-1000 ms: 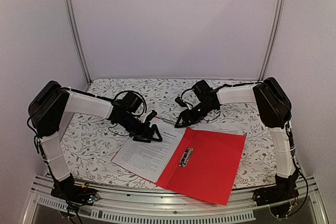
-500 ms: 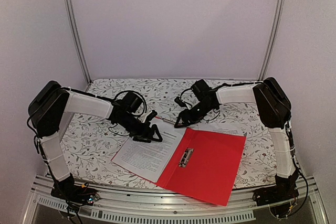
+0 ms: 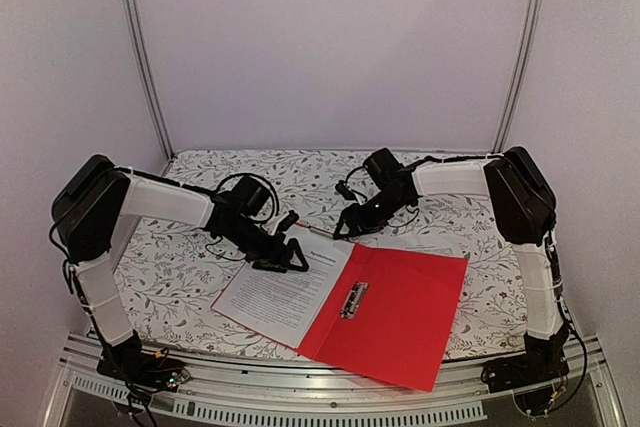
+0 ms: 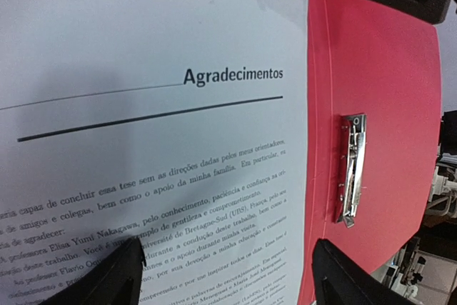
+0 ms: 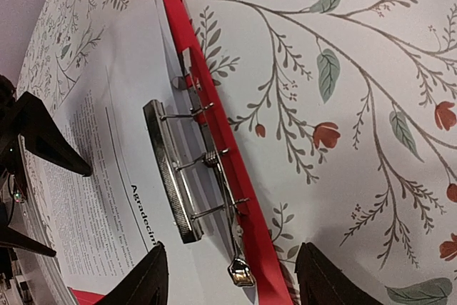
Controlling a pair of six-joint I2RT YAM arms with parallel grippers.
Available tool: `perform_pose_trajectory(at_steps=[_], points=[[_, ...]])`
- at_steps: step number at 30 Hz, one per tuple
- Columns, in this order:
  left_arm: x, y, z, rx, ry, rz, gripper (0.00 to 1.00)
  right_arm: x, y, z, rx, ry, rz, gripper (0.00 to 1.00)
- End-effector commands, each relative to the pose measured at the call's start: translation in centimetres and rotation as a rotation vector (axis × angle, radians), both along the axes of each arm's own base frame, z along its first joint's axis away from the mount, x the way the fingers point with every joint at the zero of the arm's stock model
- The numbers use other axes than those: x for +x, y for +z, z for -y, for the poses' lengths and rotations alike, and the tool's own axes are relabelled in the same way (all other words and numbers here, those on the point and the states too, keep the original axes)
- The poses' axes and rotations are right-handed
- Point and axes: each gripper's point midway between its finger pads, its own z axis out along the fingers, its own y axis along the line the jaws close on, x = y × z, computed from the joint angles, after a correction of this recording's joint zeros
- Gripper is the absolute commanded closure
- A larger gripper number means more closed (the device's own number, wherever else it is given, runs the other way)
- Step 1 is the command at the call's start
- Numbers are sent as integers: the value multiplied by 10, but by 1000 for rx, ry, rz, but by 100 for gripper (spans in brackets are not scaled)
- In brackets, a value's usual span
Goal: Put the files into the folder
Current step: Adjust the file in the folder.
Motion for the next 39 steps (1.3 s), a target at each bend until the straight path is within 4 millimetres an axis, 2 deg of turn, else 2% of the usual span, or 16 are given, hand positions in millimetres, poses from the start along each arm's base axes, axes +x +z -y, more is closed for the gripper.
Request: perform_pose_trajectory(at_steps=[1,13,29,39], points=[[-15,-6,-9,51,-16,-16,18,4,24,-1,22,-20,19,39],[-8,10,-3,23,-17,18,17,0,16,2,13,-24,0,39],[0,6,6,12,-22,11,17,-5,20,7,14,-27,12,39],[7,29,11,-15,-19,57,16,-2,25,5,18,-28,23,39]])
